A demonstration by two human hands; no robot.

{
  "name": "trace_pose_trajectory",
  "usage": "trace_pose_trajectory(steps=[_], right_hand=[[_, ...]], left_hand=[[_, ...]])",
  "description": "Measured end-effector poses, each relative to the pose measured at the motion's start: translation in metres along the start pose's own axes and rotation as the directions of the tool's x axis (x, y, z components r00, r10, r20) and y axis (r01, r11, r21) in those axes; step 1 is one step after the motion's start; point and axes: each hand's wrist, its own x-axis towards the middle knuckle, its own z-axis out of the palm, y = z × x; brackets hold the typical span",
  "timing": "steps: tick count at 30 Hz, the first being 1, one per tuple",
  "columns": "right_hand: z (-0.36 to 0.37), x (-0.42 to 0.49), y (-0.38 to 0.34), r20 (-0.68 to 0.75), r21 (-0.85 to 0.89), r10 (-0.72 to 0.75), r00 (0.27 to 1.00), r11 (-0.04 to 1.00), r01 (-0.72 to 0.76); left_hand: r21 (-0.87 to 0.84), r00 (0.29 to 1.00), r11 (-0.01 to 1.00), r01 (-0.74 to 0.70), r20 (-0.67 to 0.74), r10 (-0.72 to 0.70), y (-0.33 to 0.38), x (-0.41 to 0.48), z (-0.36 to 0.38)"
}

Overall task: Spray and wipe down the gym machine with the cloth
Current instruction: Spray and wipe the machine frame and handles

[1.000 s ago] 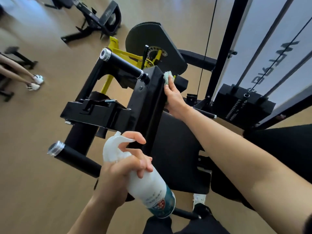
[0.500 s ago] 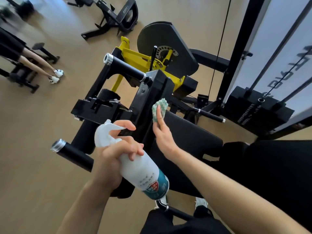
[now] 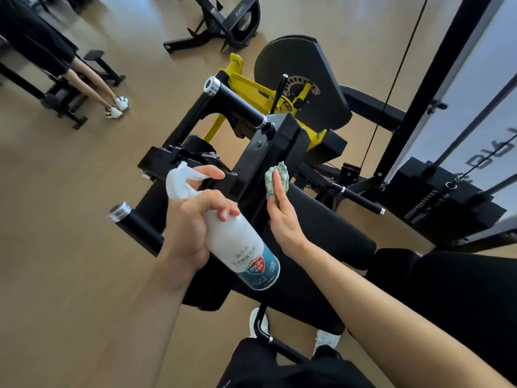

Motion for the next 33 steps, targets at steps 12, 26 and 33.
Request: trace_pose_trajectory(steps=[12,26,33], right_hand=[[-0.019,0.058,-0.037,-0.166,0.013,-0.003,0.986,1.0,0.005],[-0.058,0.088,-0.03,-0.113,0.207,0.044,0.993,0.978,-0.02],[-0.118,0.181,-0.083,0.112,-0.036,0.303,0.946,0.953,-0.301]], left_hand=[[0.047,0.995,0.994,0.097,-0.01,-0.097,-0.016,-0.002,0.017],[0.074,0.982,0.979,0.19,-0.035,-0.187,-0.022,0.026,0.026],[0.037,0.978,0.978,0.207,-0.031,-0.206,-0.023,0.06,0.028]])
